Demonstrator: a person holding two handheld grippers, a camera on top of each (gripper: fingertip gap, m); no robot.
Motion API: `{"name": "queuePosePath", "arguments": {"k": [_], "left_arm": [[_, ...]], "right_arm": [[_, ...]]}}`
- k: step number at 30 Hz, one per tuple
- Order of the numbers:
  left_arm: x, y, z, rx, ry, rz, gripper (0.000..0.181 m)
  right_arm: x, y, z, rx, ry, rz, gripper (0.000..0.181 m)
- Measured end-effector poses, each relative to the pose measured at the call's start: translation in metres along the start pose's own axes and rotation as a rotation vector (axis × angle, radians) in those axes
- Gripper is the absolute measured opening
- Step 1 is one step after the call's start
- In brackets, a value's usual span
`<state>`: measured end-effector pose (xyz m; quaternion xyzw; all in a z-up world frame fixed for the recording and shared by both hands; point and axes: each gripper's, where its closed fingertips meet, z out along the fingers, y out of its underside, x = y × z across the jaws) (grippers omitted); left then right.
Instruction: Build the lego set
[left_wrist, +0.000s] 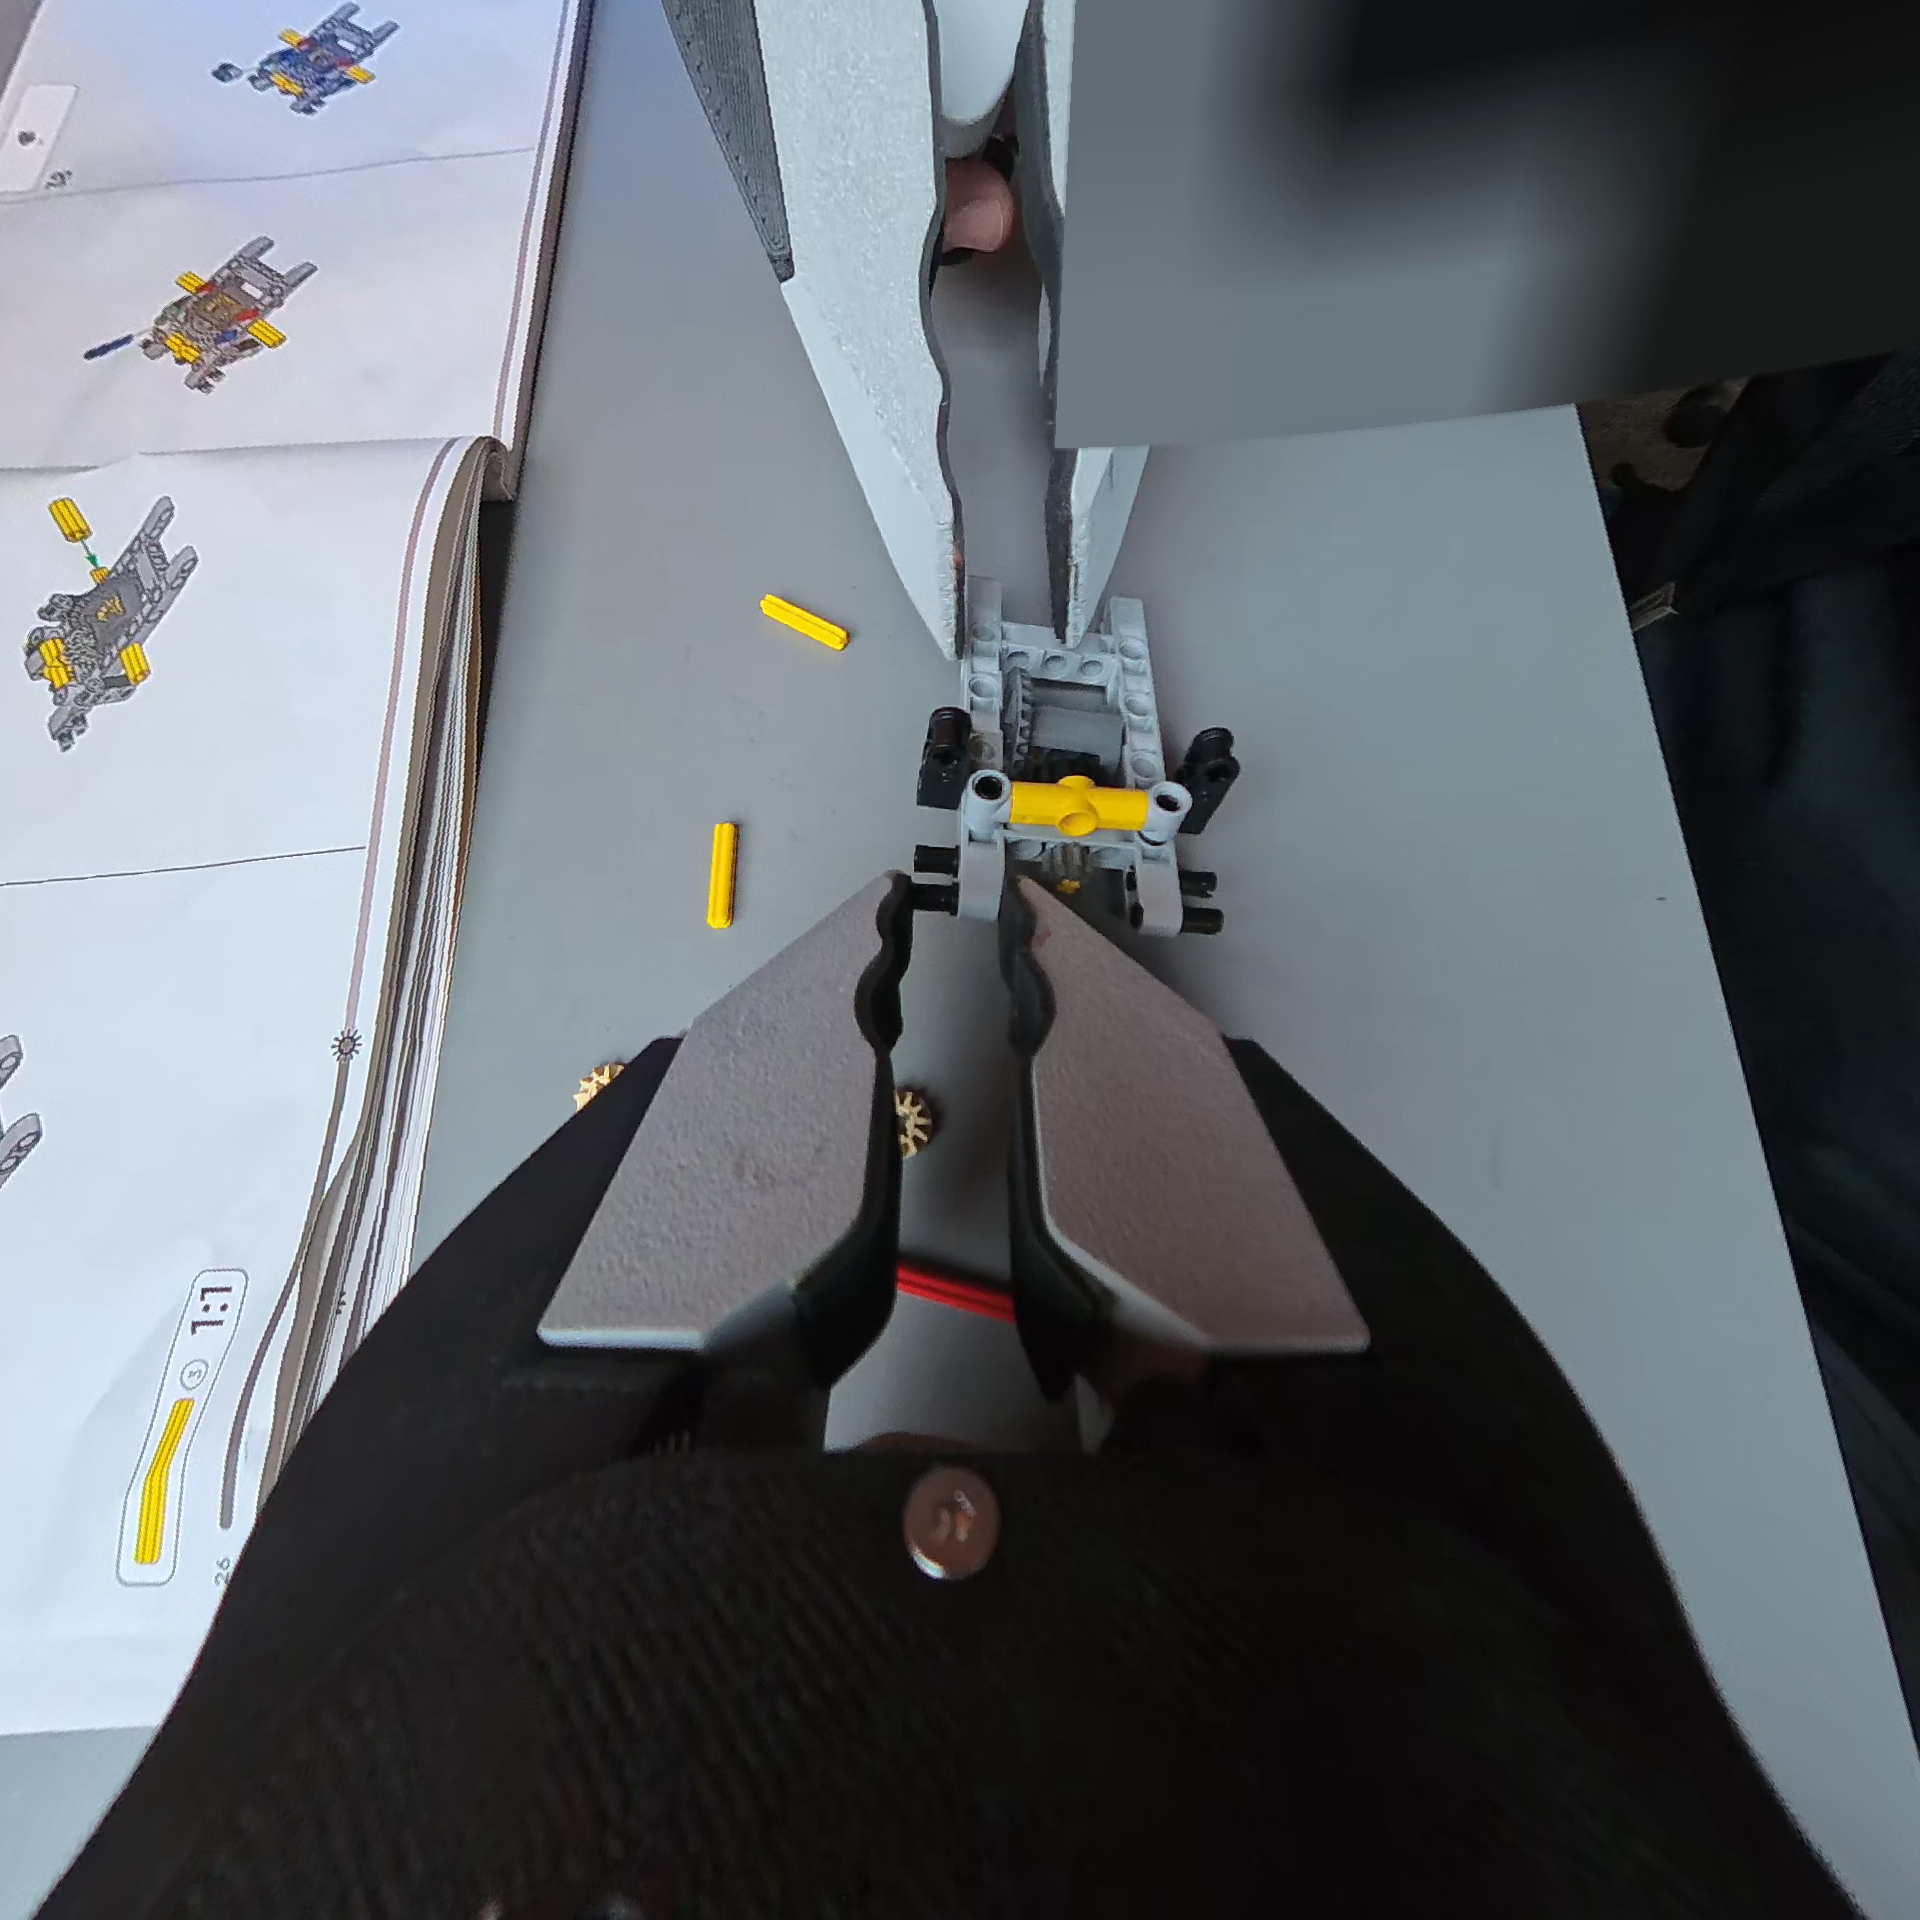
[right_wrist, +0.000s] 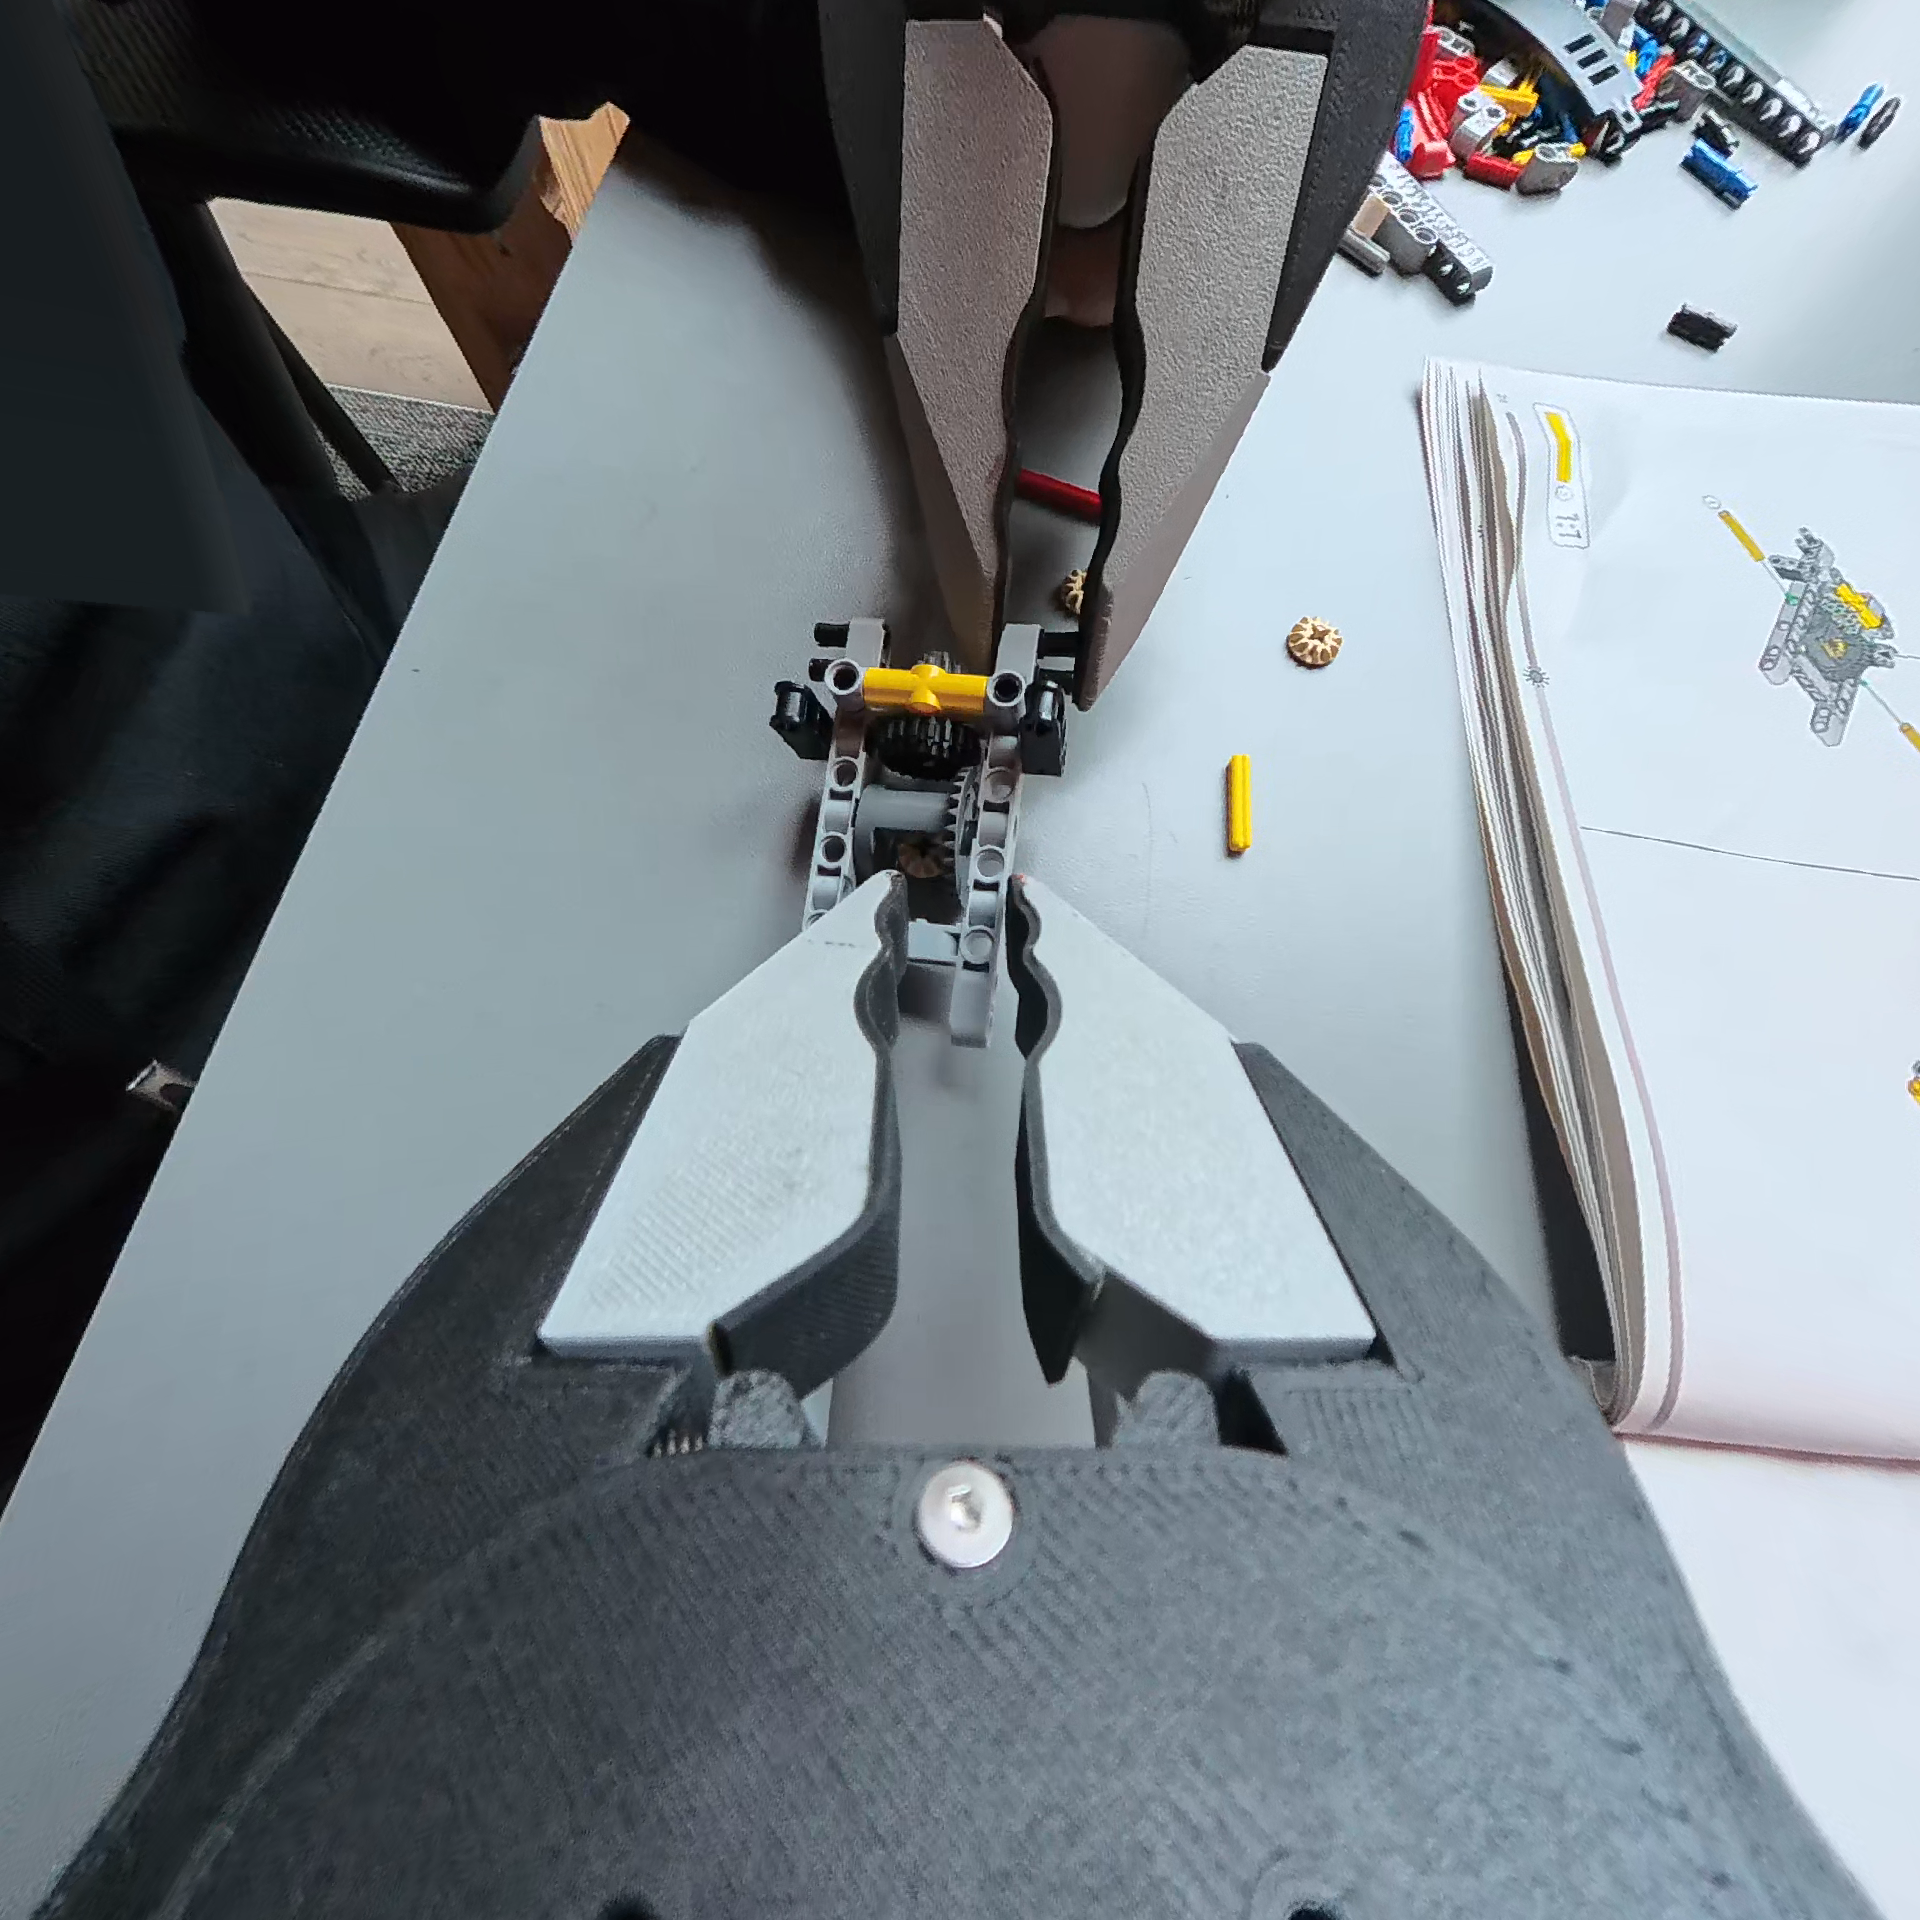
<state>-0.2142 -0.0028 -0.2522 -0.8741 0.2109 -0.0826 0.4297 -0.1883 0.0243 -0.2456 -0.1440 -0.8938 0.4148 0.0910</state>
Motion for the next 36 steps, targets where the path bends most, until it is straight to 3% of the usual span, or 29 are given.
{"name": "queuePosePath", "arguments": {"k": [27,36], "left_arm": [[-0.002,0.005,0.005,-0.045,-0.011,-0.001,0.014],[-0.002,0.007,0.006,-0.056,-0.01,-0.009,0.014]], "right_arm": [[0.0,0.001,0.004,-0.032,0.051,-0.068,0.009],[0.006,0.011,0.004,-0.068,0.033,-0.009,0.017]]}}
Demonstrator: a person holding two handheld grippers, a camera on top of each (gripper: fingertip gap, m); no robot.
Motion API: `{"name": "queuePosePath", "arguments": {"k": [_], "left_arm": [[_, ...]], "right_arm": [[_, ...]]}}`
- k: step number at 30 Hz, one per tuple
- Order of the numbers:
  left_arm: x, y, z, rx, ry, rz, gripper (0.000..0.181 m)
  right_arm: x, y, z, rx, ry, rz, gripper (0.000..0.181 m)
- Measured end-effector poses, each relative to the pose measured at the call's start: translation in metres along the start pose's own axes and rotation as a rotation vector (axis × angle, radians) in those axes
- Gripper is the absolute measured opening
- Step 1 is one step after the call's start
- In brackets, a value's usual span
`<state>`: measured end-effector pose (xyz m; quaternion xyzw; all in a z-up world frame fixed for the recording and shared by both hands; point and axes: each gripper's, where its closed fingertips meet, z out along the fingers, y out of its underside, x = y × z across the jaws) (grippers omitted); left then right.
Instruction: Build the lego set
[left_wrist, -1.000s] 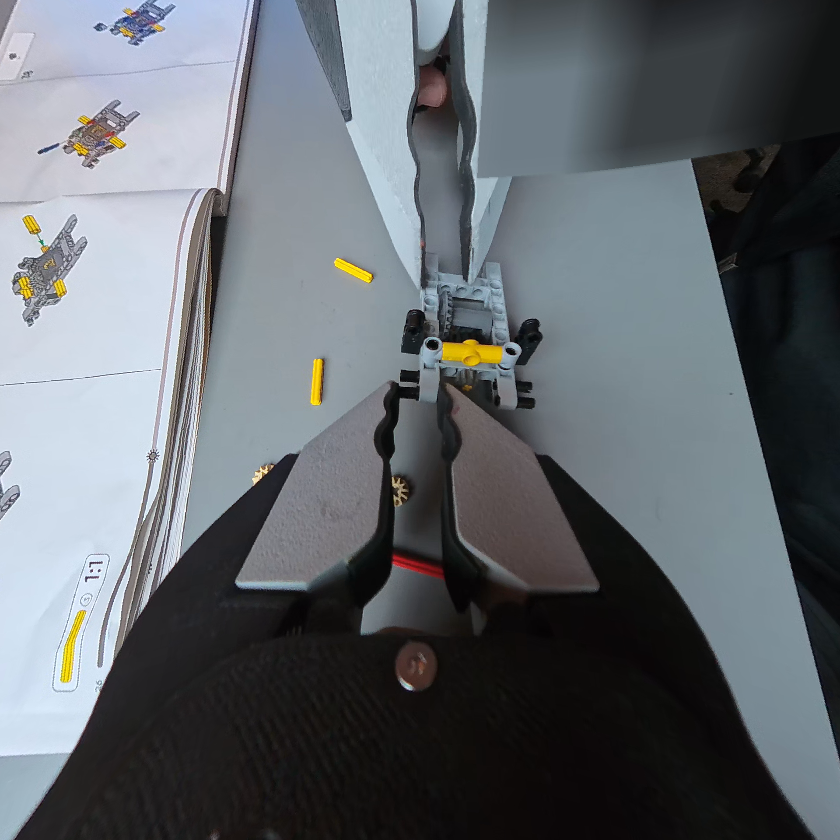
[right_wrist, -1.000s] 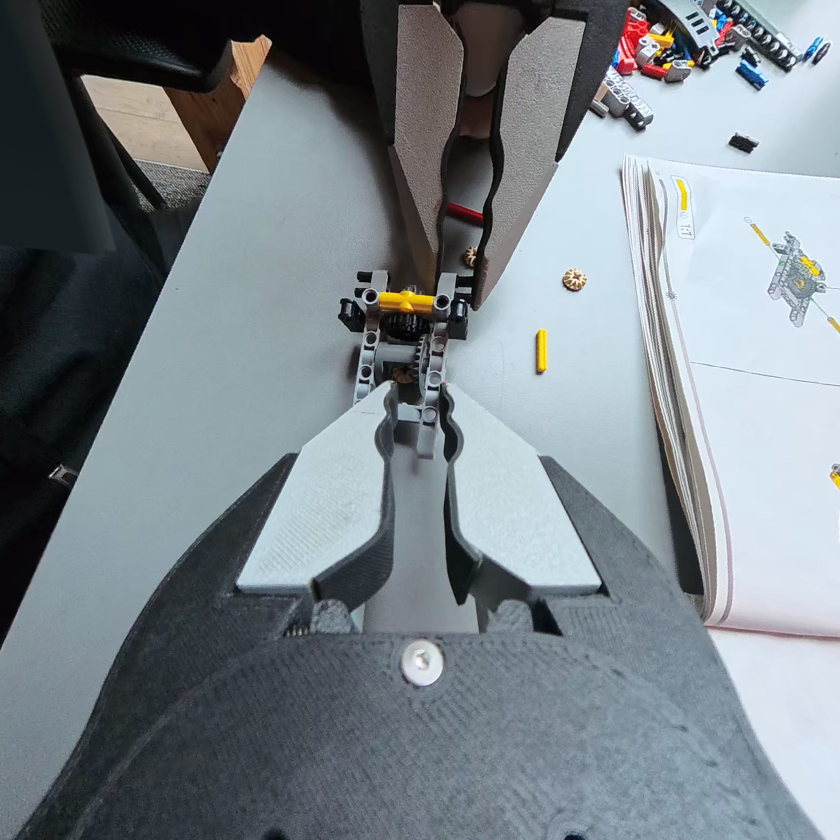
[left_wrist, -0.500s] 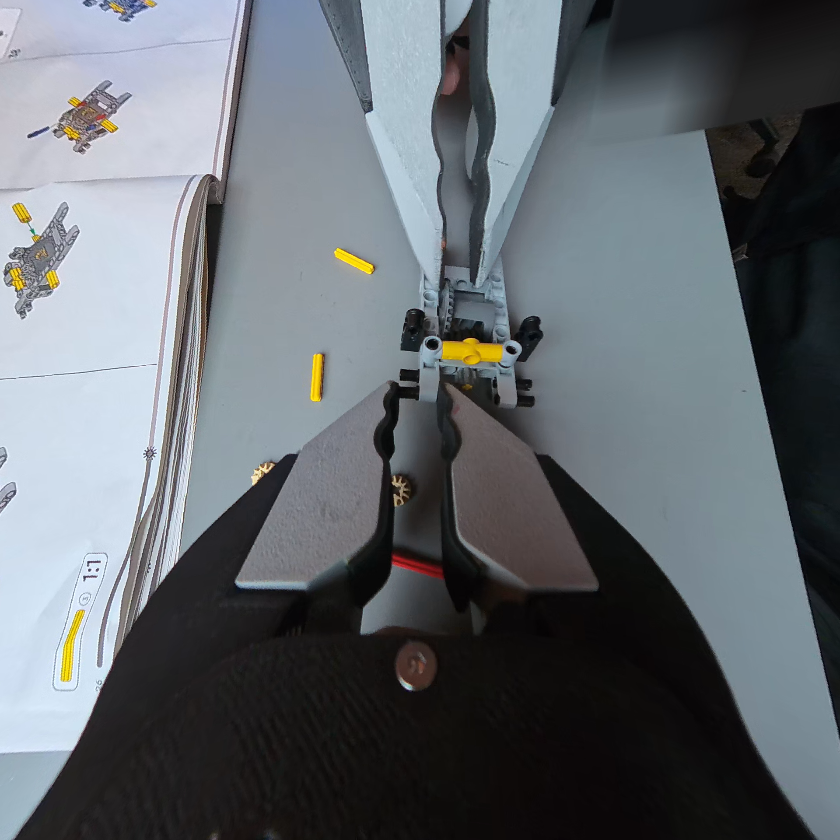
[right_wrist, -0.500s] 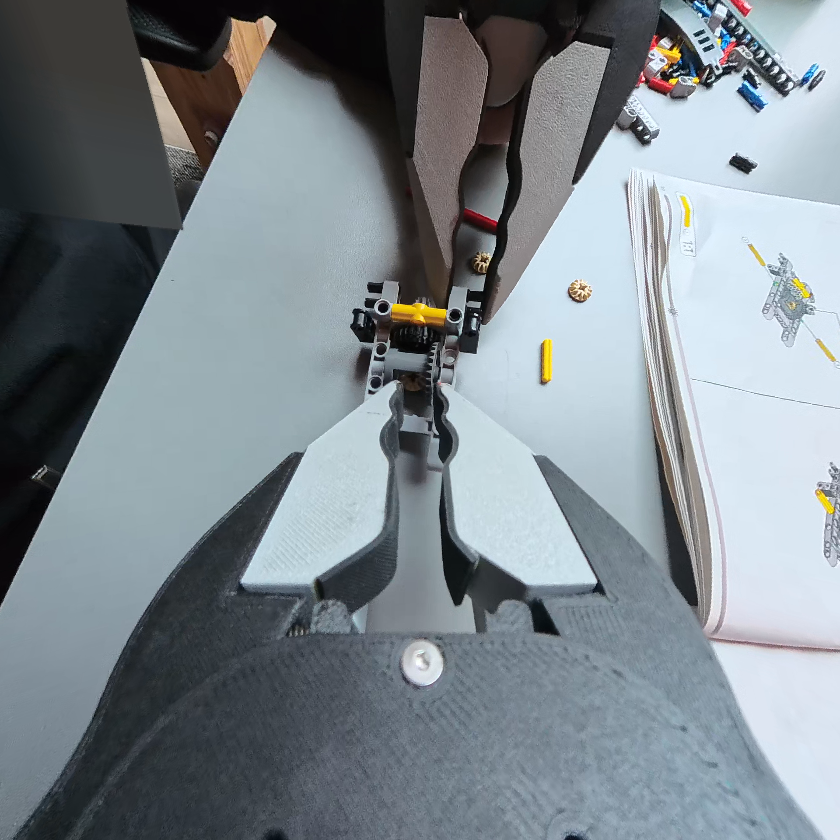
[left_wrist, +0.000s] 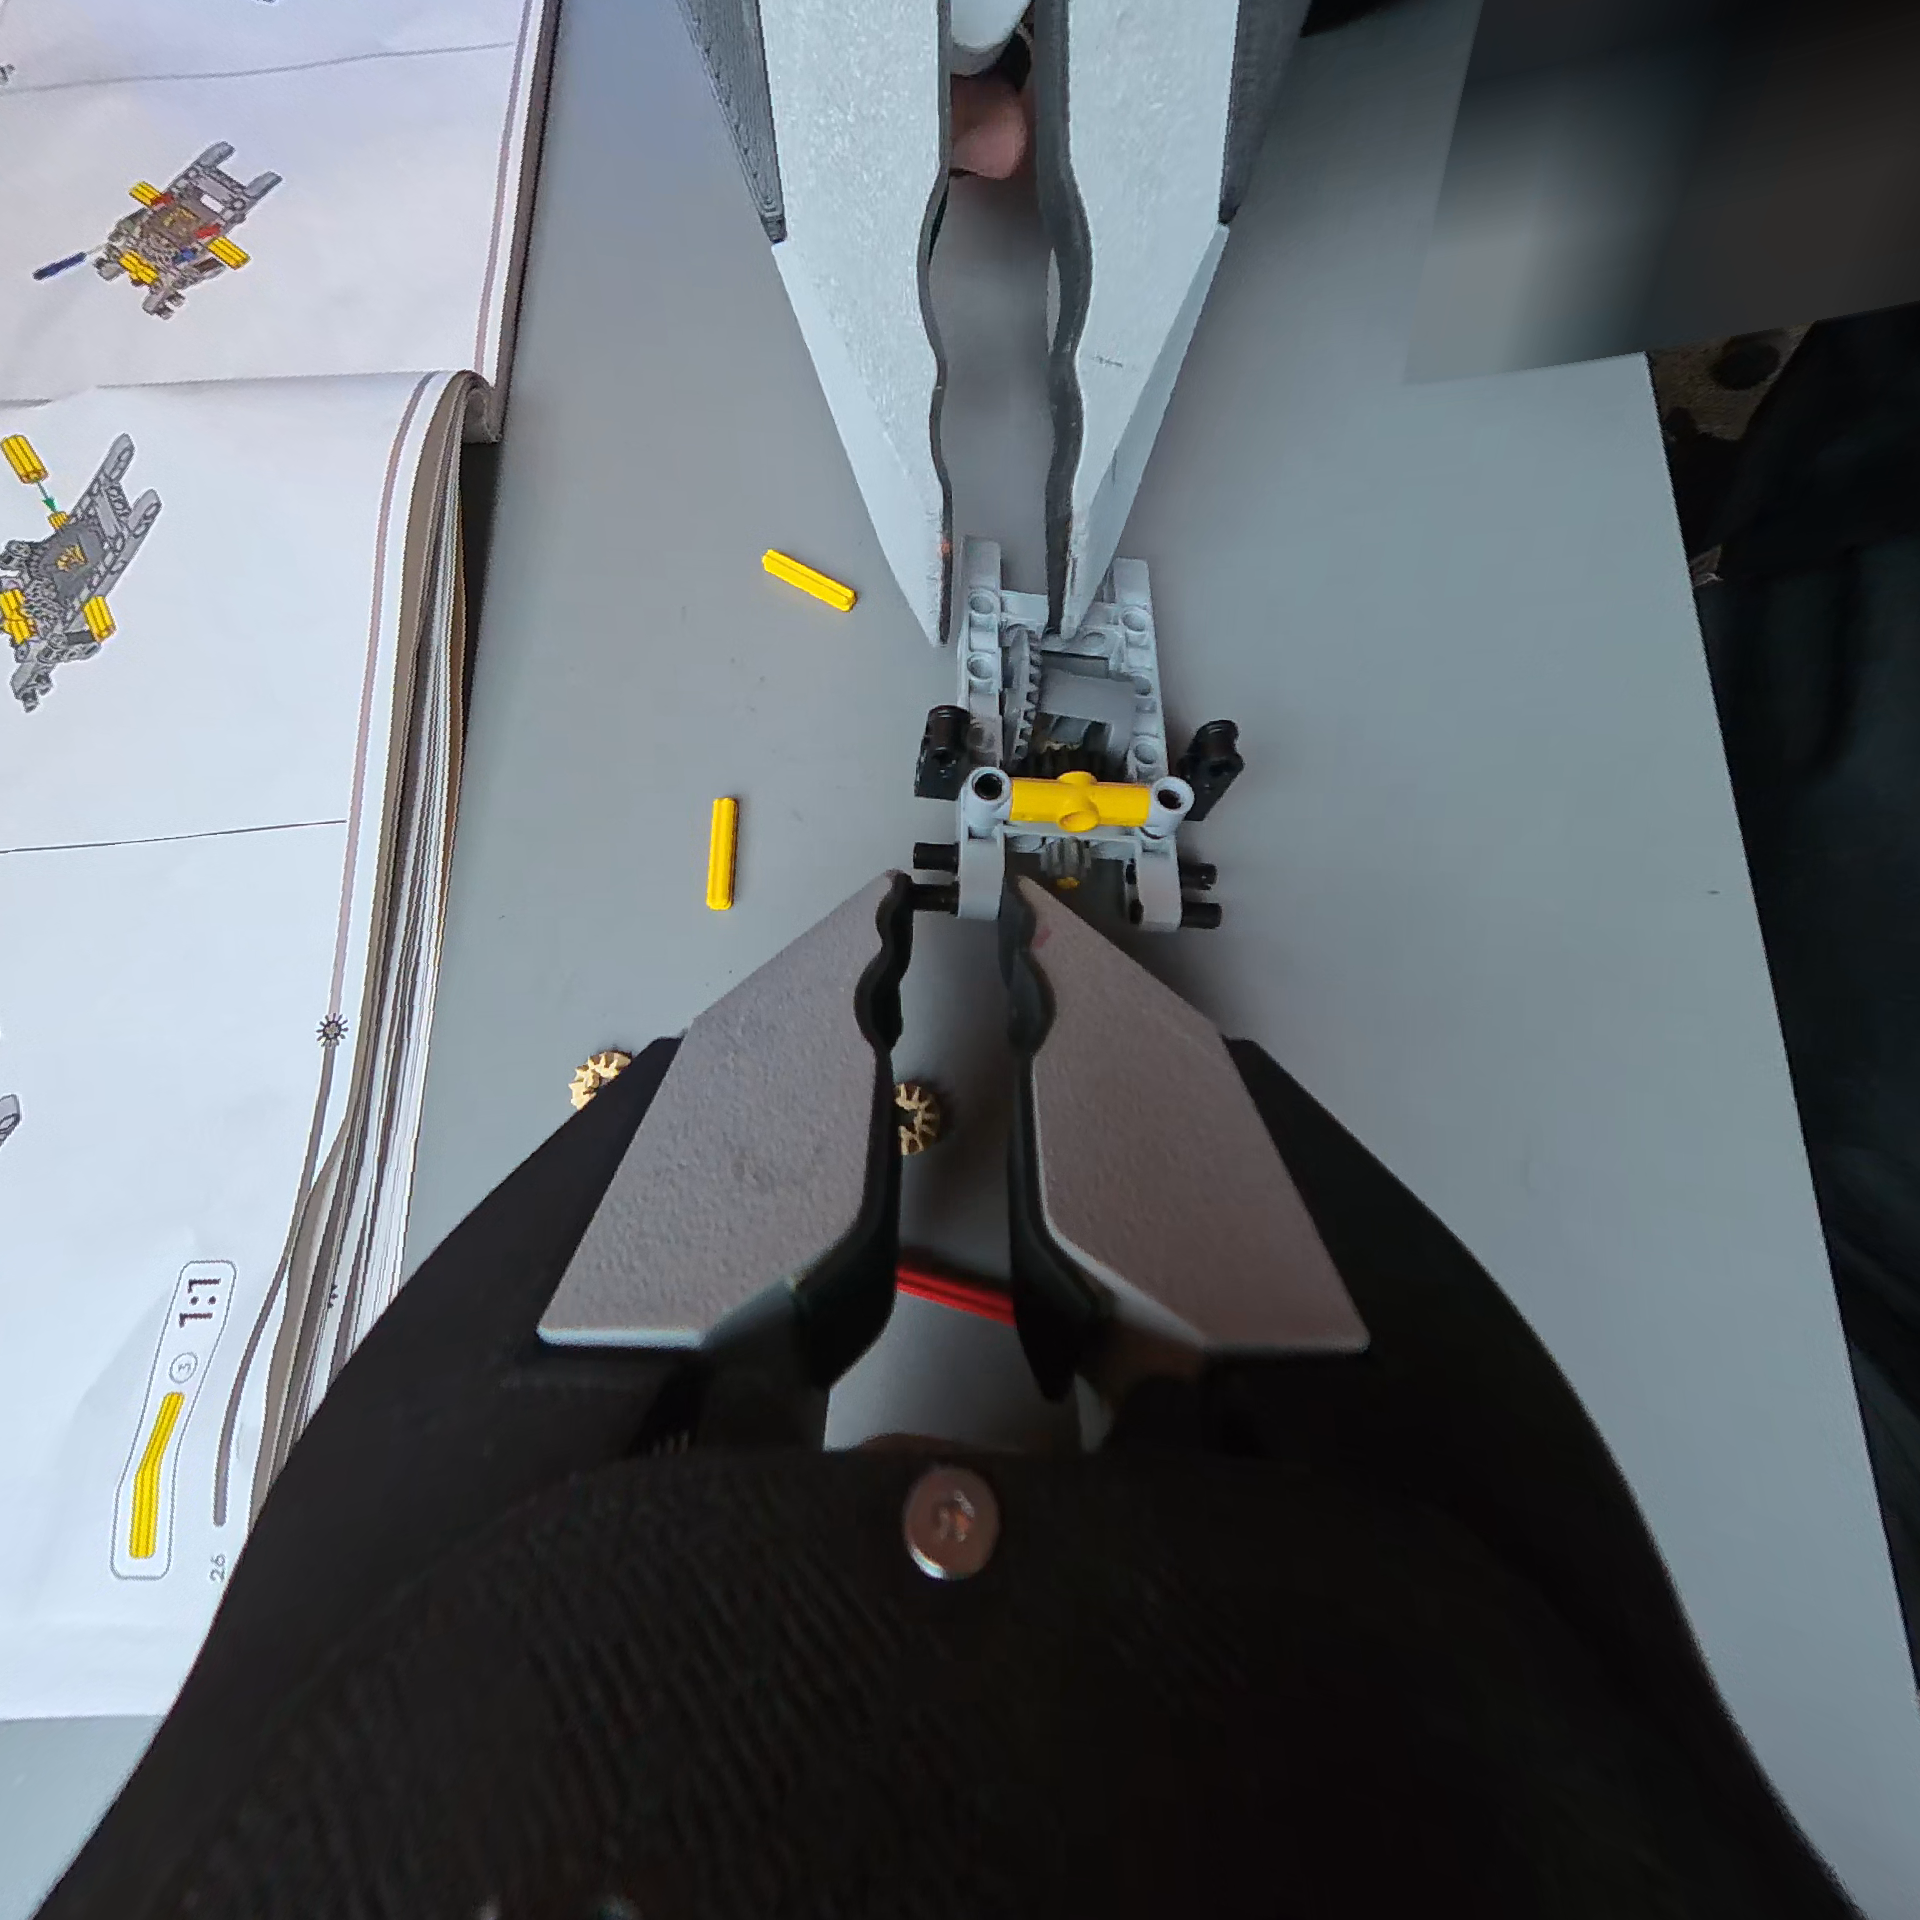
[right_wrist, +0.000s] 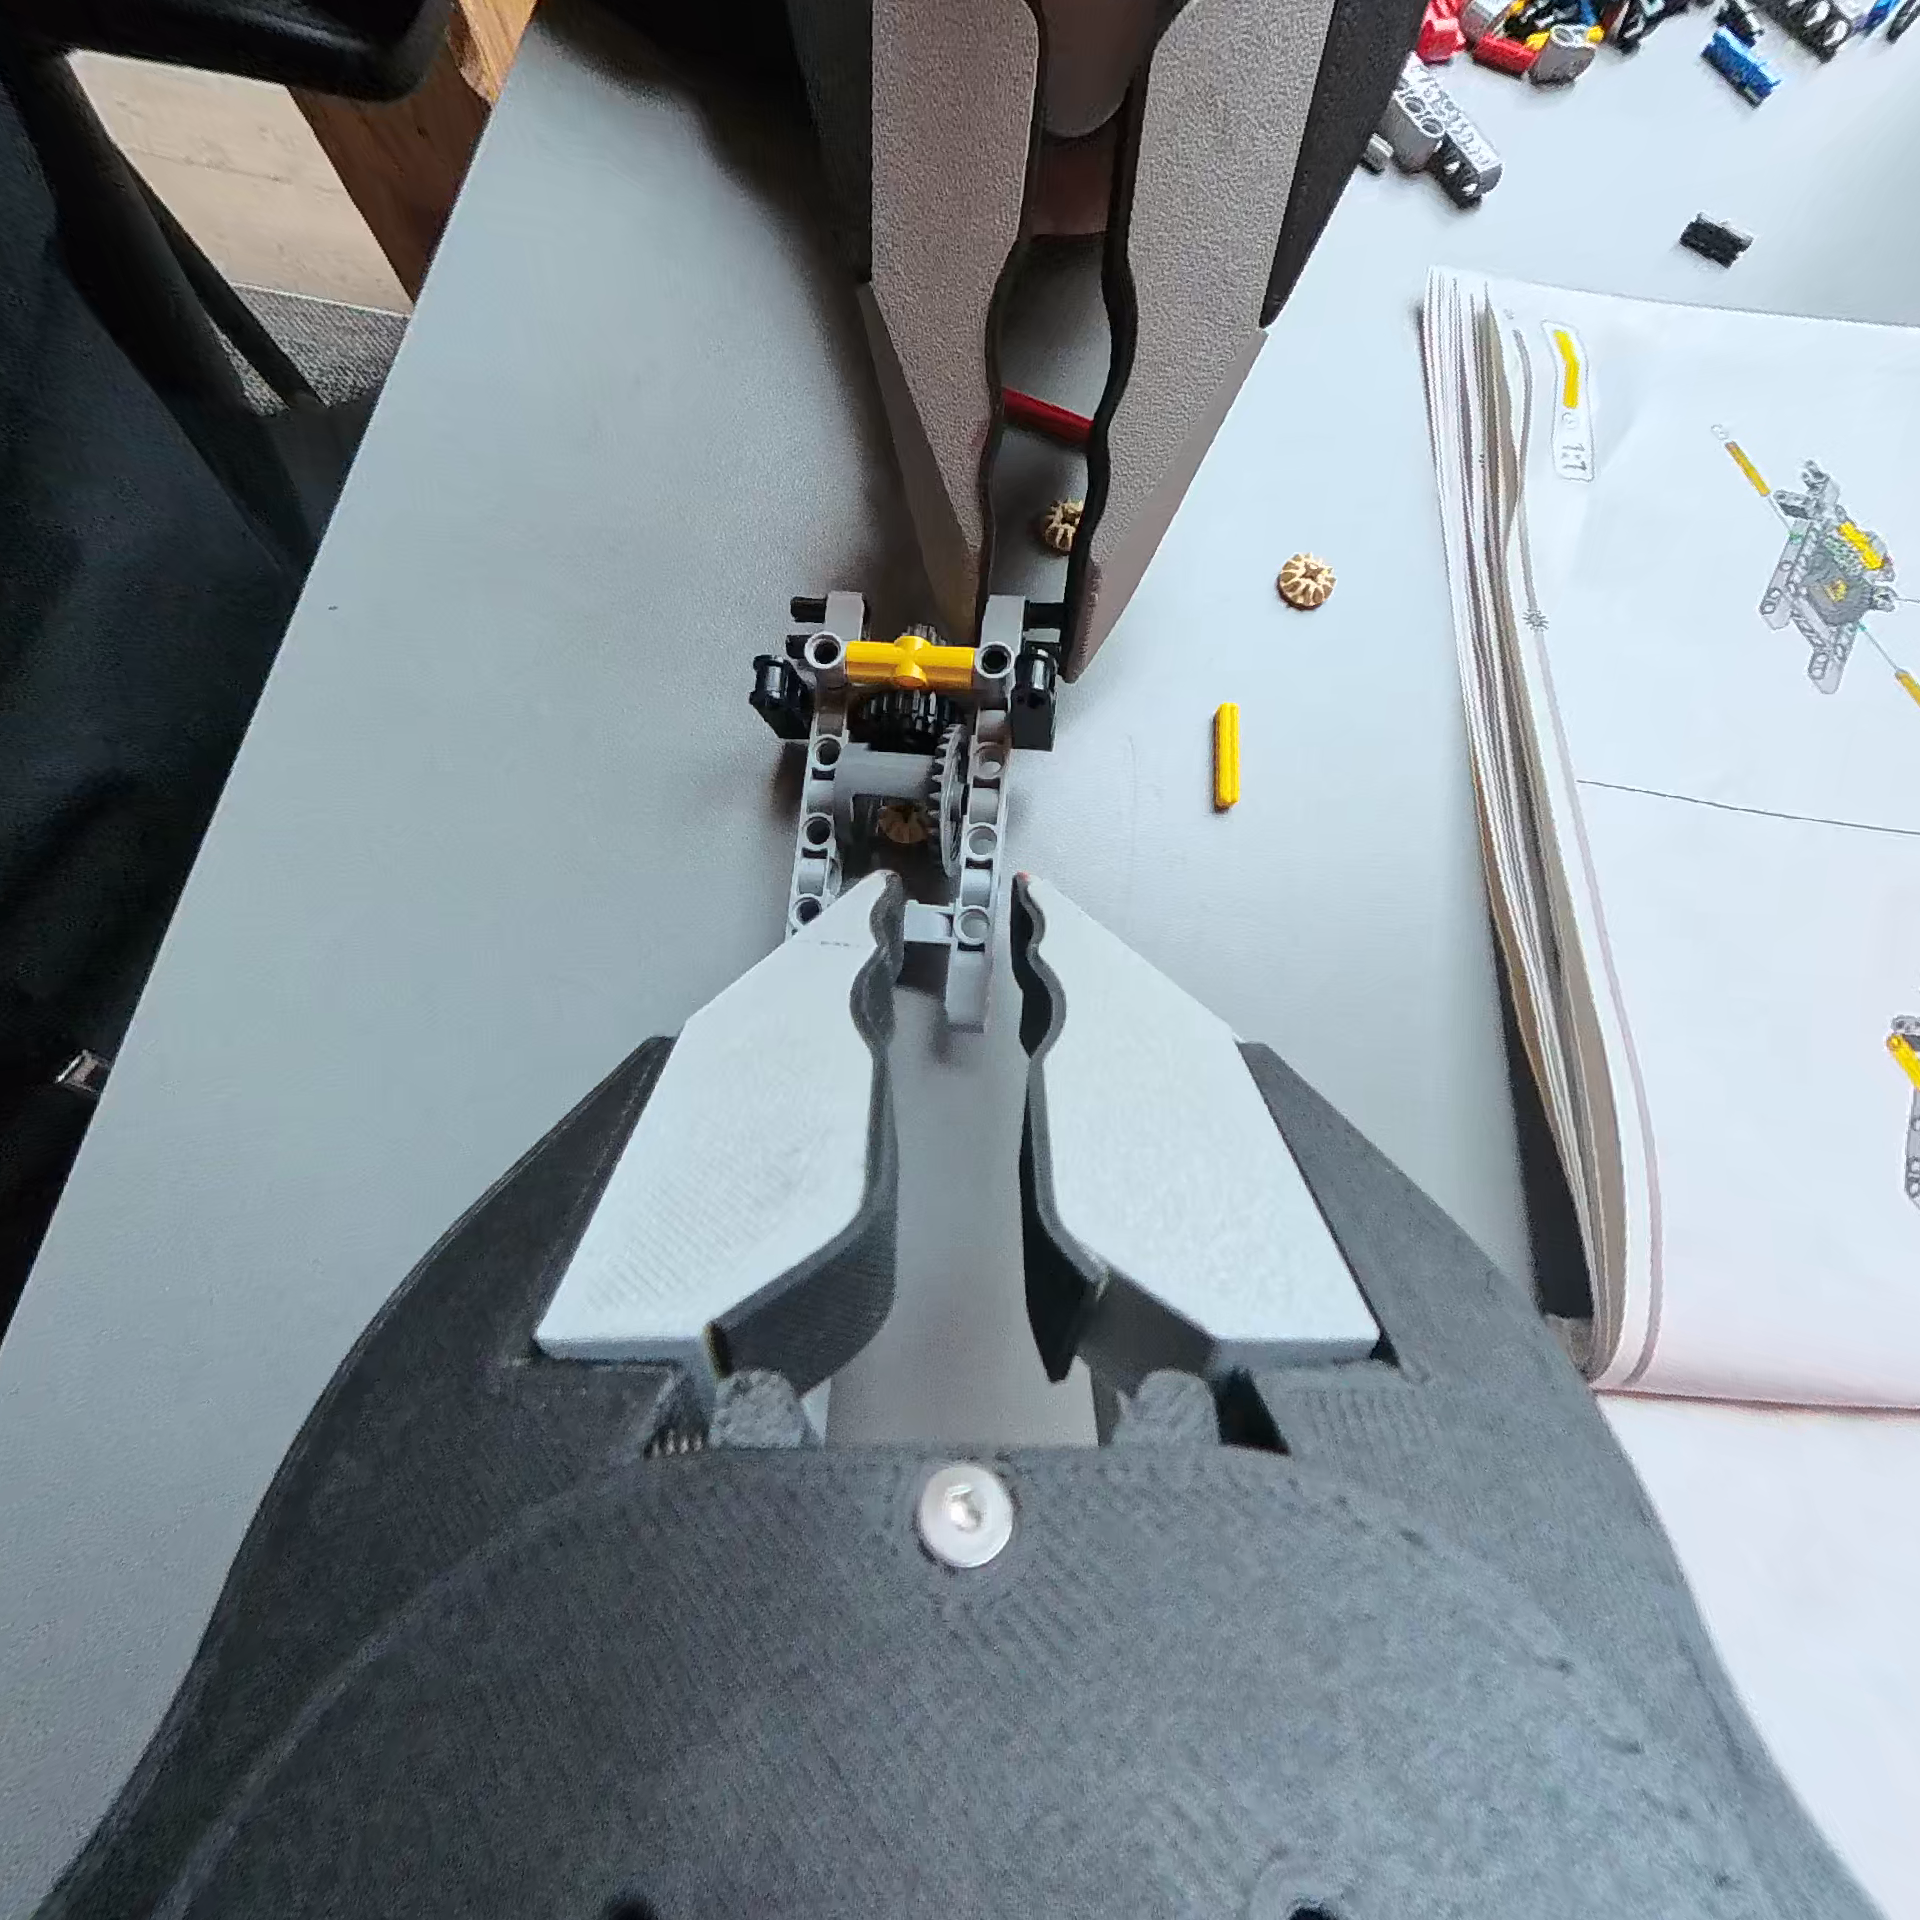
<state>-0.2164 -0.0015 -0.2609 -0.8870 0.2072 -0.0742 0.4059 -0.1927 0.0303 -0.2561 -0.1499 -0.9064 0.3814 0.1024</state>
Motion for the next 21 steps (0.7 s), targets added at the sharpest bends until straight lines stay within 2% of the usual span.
{"name": "queuePosePath", "arguments": {"k": [6,10,17,21], "left_arm": [[0.0,0.001,0.001,-0.011,0.001,0.0,0.014],[0.0,0.001,0.001,-0.007,-0.002,0.0,0.014],[0.0,0.0,0.0,-0.002,-0.002,-0.002,0.014],[-0.001,0.001,0.0,-0.003,0.003,-0.011,0.014]], "right_arm": [[-0.002,0.002,0.001,0.015,-0.071,0.087,0.016],[-0.001,0.001,-0.002,0.022,-0.062,0.075,0.017],[0.026,0.007,-0.033,0.07,0.006,0.125,0.018],[0.038,0.019,-0.044,0.055,-0.025,0.205,0.019]]}}
